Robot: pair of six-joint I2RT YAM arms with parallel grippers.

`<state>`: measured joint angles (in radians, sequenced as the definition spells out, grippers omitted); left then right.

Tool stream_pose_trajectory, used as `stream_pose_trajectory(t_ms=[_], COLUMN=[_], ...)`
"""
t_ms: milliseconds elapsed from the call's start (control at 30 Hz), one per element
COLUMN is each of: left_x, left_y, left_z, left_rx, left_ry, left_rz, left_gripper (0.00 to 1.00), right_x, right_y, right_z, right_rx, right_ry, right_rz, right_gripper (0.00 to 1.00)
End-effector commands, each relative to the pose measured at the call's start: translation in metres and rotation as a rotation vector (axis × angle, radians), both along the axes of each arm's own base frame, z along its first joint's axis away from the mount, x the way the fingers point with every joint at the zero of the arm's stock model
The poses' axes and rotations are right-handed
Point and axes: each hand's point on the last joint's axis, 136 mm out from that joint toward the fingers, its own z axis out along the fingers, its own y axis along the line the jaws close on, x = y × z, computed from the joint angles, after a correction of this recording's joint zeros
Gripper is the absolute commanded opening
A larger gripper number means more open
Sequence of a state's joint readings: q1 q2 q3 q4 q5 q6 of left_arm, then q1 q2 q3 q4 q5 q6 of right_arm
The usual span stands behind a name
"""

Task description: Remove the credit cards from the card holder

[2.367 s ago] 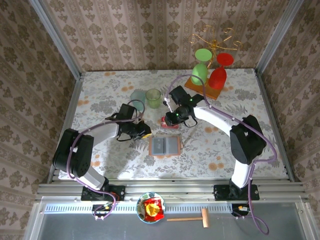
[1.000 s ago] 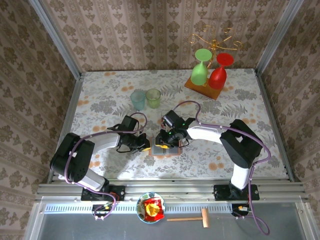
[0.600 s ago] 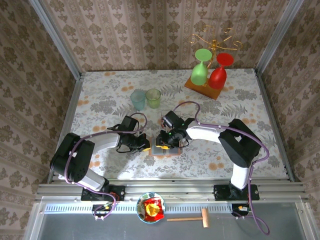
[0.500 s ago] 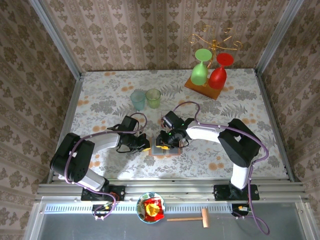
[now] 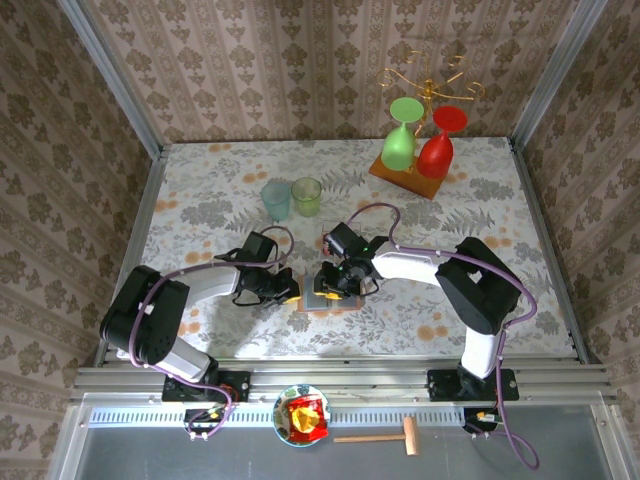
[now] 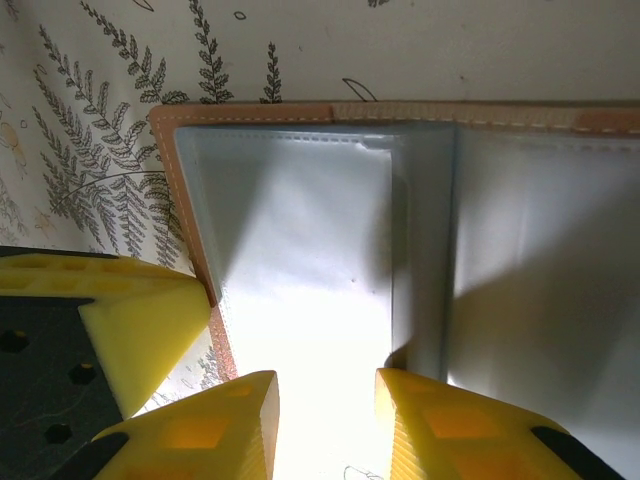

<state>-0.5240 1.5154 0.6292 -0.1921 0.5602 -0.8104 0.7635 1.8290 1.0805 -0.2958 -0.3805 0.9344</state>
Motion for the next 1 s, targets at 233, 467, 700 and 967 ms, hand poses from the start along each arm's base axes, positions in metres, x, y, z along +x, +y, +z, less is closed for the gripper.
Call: stream_pose_trajectory(t_ms=[233, 467, 700, 967], left_x=[-0.006, -0.001, 0.015, 0.023], left_y=[0.006, 0.006, -0.001, -0.022], left_z=[-0.005, 0.003, 0.041, 0.062], left_rx=[0.036, 0.04, 0.001, -0.117], left_ry=[0.018, 0.002, -0.09, -0.109], left_rz=[-0.013, -0.01, 0.01, 0.036], left_gripper=[0.0, 0.0, 0.14, 0.31], right_x=[-0.001, -0.001, 0.002, 0.003], right_y=[-0.016, -0.016, -0.013, -0.009], right_z=[-0.007, -0.006, -0.004, -0.006], right_rx=[-0.038, -0.004, 0.086, 0.152], right_ry=[0.0, 0.005, 0.013, 0.034], right_rz=[-0.015, -0.027, -0.059, -0.077], right_gripper=[0.31, 0.31, 0.31, 0.31])
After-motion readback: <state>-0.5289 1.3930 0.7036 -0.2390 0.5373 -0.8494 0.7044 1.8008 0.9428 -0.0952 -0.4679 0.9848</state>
